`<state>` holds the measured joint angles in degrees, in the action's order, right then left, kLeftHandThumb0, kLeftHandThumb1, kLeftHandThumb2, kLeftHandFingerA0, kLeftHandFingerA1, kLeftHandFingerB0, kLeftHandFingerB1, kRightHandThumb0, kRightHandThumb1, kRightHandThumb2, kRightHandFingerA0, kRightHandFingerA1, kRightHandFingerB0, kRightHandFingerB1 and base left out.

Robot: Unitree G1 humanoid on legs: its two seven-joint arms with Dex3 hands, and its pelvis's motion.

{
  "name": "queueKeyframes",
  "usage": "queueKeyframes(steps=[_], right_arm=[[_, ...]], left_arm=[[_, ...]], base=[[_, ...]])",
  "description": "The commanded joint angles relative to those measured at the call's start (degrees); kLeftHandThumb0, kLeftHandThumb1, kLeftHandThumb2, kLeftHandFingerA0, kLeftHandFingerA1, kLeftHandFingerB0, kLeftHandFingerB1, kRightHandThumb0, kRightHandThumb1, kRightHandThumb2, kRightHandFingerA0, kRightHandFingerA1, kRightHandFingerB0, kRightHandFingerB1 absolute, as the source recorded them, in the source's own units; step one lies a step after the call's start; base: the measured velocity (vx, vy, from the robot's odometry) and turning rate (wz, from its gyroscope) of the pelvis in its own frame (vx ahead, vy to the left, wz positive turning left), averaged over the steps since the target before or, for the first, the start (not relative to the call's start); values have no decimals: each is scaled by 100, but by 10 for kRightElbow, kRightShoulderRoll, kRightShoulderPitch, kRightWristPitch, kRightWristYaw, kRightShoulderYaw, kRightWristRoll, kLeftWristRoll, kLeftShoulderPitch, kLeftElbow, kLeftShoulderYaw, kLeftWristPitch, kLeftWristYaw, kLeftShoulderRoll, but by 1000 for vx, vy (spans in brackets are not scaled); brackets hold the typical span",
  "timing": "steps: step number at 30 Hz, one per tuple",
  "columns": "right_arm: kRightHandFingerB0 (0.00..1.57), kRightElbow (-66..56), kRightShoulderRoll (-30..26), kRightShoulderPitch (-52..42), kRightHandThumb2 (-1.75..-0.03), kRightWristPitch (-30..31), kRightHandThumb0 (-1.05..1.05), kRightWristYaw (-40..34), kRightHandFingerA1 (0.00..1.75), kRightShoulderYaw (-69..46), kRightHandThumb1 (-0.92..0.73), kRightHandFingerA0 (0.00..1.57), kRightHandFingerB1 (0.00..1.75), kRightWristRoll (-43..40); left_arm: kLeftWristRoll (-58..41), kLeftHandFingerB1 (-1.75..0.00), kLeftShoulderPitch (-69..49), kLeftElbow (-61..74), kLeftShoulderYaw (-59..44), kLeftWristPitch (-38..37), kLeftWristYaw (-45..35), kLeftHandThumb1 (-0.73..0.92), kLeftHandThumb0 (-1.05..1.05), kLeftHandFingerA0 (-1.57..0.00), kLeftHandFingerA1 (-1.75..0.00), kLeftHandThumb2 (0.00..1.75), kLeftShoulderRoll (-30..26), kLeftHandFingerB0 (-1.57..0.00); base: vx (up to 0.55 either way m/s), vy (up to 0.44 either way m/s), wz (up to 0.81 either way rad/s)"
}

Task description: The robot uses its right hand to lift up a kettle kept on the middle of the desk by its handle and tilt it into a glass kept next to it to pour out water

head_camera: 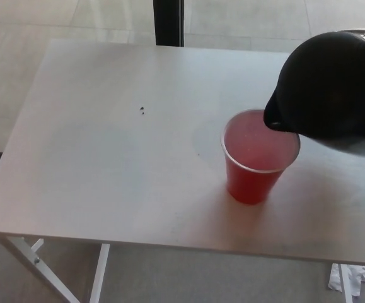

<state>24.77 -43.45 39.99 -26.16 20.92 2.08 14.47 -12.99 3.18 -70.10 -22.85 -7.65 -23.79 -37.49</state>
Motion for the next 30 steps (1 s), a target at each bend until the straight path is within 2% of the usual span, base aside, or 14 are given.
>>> queueKeyframes(steps=[1,2,4,7,10,15,16,17,19,20,21,26,27,30], right_arm=[[71,-3,-22,32,-74,-48,-22,17,174,-7,-74,84,159,-6],[70,-1,-21,34,-71,-49,-22,19,175,-8,-75,83,158,-8],[69,1,-21,36,-80,-50,-21,26,175,-10,-70,83,163,-14],[66,6,-21,42,-89,-54,-21,28,175,-12,-67,85,168,-11],[66,3,-19,47,-92,-51,-20,35,175,-11,-67,86,169,-12],[64,-6,-16,61,-87,-33,-20,43,175,7,-65,84,165,17],[64,-2,-13,63,-86,-31,-21,41,175,10,-66,83,163,22],[62,-3,-12,63,-88,-29,-19,38,175,11,-63,83,164,26],[64,-6,-11,60,-90,-24,-17,26,175,11,-62,84,162,34],[68,2,-10,64,-81,-25,-20,12,175,13,-66,83,150,48],[78,12,-8,66,-79,-23,-16,-7,170,12,-67,87,110,60],[76,0,-5,70,-115,31,-11,-24,175,0,-53,91,166,78],[77,-2,-5,70,-116,35,-12,-27,175,-1,-52,91,165,82],[86,-16,-8,65,-95,94,-14,-37,163,2,-55,92,115,116]], left_arm=[[-1,-50,4,0,-5,9,-1,89,-81,-47,-56,67,-16,-32],[-4,-59,7,-4,-9,11,-1,71,-83,-44,-64,109,-16,-31],[1,-53,8,-4,-8,11,-3,89,-84,-48,-59,66,-17,-33],[9,-57,6,-5,-2,2,0,70,-80,-43,-64,111,-18,-27],[6,-53,6,-5,-5,4,-1,90,-84,-48,-58,66,-18,-33],[5,-53,1,-5,-7,4,0,89,-85,-48,-57,66,-18,-34],[5,-59,-1,-3,-7,4,-2,71,-83,-43,-63,110,-18,-30],[5,-51,-3,-2,-7,3,-3,90,-85,-47,-56,66,-17,-32],[2,-51,-4,-3,-10,6,-7,90,-84,-46,-56,67,-15,-31],[3,-59,-4,-2,-9,5,-5,72,-84,-44,-63,110,-15,-30],[4,-50,-2,-3,-8,5,1,90,-83,-50,-55,66,-14,-35],[2,-51,2,-4,-11,6,-1,89,-84,-50,-55,66,-18,-35],[3,-59,1,-2,-10,6,-2,72,-82,-44,-63,110,-18,-31],[3,-59,1,-4,-11,7,-4,70,-81,-45,-64,110,-18,-31]], base=[[0,0,0],[0,0,0],[0,0,0],[0,0,0],[0,0,0],[0,0,0],[0,0,0],[0,0,0],[0,0,0],[0,0,0],[0,0,0],[0,0,0],[0,0,0],[0,0,0]])
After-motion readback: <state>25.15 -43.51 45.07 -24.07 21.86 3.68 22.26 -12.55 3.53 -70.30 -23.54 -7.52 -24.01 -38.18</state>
